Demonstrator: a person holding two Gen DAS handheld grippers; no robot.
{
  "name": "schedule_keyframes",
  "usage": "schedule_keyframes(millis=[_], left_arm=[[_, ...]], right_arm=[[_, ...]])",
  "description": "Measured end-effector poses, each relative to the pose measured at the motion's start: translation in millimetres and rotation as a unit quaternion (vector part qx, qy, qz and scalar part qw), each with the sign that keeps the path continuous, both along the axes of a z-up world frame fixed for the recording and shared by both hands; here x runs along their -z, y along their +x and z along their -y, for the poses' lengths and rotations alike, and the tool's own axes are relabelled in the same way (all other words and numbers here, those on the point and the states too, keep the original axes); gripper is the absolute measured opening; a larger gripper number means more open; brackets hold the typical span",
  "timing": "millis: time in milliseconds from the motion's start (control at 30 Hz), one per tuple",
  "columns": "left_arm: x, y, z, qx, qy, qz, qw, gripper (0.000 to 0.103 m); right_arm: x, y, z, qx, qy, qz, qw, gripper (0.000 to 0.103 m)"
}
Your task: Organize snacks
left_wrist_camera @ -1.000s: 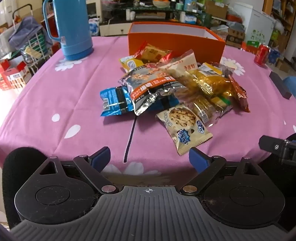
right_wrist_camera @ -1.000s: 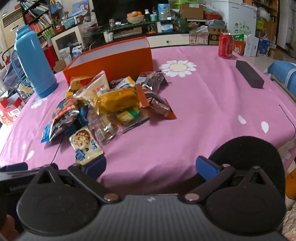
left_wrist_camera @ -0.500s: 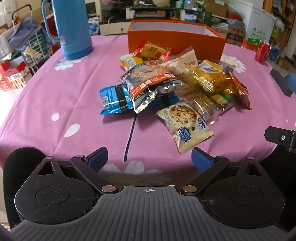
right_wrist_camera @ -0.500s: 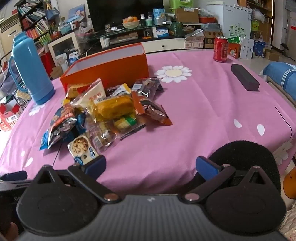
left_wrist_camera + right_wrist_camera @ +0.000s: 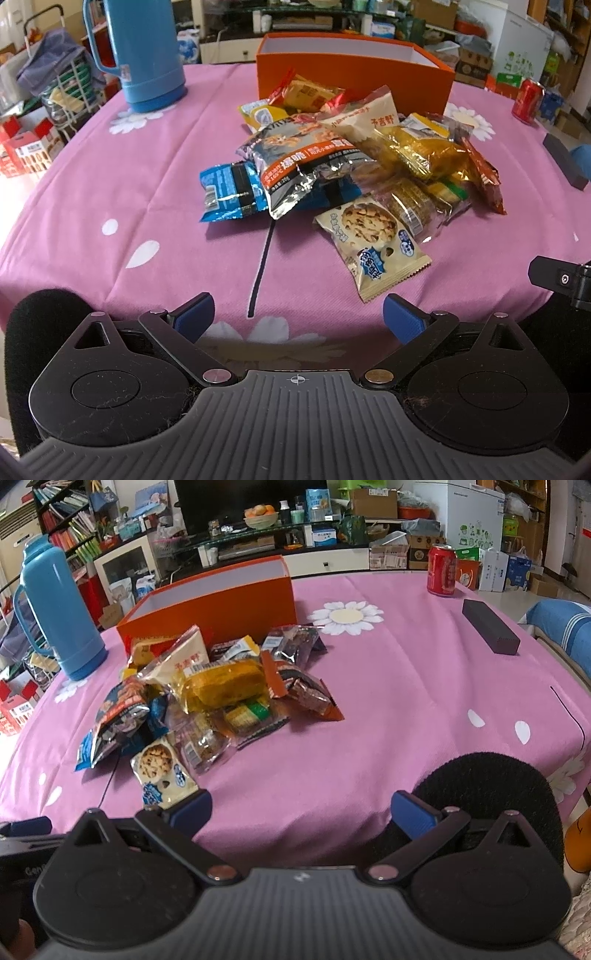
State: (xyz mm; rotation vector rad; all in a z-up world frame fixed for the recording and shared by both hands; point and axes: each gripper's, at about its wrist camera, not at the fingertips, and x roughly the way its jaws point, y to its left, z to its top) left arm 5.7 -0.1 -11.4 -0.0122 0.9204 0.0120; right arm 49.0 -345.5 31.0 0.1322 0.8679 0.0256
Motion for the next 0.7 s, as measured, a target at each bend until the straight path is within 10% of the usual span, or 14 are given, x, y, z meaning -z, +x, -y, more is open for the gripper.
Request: schedule_keyframes(millis=[700], left_arm=[[8.3,4.5,-1.1,-0.004,0.007,-0.013,0.9999,0.083]], right_arm=[[5.5,3.3,-2.4,-0.012,-0.003,-0.007,1.0,0.102]])
